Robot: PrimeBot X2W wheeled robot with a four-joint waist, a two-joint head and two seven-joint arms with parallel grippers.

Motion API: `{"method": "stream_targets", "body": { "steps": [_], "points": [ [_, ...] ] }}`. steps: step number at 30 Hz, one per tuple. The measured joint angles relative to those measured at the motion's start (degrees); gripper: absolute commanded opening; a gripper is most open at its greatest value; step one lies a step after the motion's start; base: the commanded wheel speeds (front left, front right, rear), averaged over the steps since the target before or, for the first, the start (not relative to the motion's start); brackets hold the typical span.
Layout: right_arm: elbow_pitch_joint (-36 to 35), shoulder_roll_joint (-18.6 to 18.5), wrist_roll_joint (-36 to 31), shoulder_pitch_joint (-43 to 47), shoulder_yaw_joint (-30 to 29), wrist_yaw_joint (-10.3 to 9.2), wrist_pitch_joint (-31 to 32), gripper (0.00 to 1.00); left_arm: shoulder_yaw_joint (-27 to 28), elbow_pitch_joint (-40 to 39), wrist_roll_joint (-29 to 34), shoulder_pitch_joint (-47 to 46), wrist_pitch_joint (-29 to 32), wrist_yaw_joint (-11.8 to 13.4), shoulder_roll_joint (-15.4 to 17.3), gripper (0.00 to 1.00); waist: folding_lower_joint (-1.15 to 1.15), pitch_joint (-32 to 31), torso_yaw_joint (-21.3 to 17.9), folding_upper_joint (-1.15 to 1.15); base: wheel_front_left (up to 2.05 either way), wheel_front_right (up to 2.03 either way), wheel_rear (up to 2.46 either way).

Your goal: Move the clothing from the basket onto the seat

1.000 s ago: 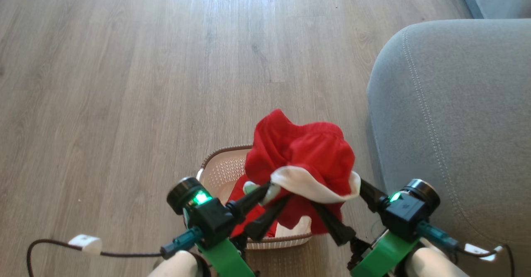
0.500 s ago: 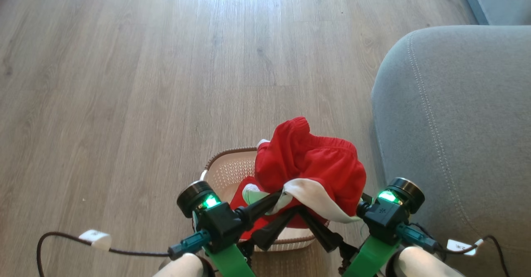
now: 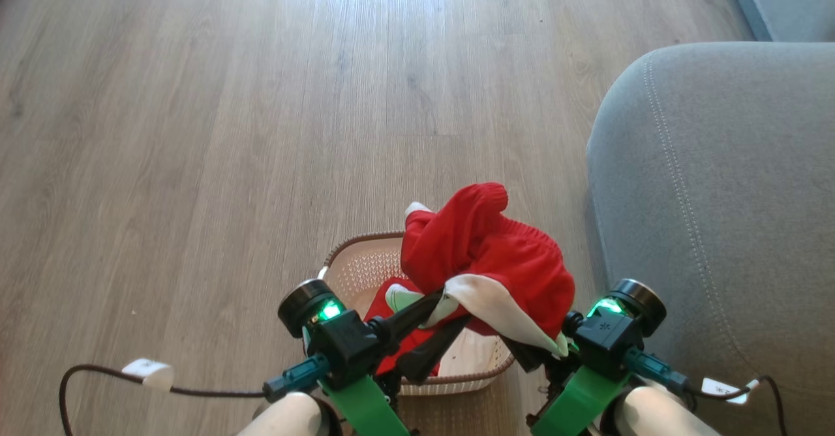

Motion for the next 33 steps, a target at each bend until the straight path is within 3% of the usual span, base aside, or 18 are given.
{"method": "stream_targets", "body": {
  "steps": [4,7,9,11,33],
  "points": [
    [0.0,0.3,-0.9,0.0,-1.0,0.01,0.0,0.0,0.3,0.1,0.4,0.0,0.0,0.0,-0.2,0.0,0.0,0.3,0.1,0.0,0.0,0.0,0.0],
    [-0.1,0.9,-1.4,0.0,-1.6,0.01,0.0,0.0,0.7,0.0,0.9,0.0,0.0,0.0,-0.5,0.34,0.0,0.4,0.3,0.0,0.0,0.0,0.0],
    [-0.1,1.2,-2.3,0.0,-2.4,0.0,0.0,0.0,0.8,0.0,1.5,-0.1,0.0,0.0,-0.6,0.49,0.0,0.3,0.3,0.0,0.0,0.0,0.0],
    [-0.3,1.6,-3.2,0.0,-4.6,-0.01,0.0,0.0,1.5,0.0,2.6,0.0,0.0,0.0,-0.8,1.0,0.0,0.2,0.4,0.0,0.0,0.0,0.0],
    [-0.8,3.2,-7.8,1.9,-15.8,-0.01,0.0,0.0,4.5,4.2,6.1,2.6,0.0,0.0,-1.1,1.0,0.0,-0.5,-0.3,0.0,0.0,0.0,0.0]
  ]
}}
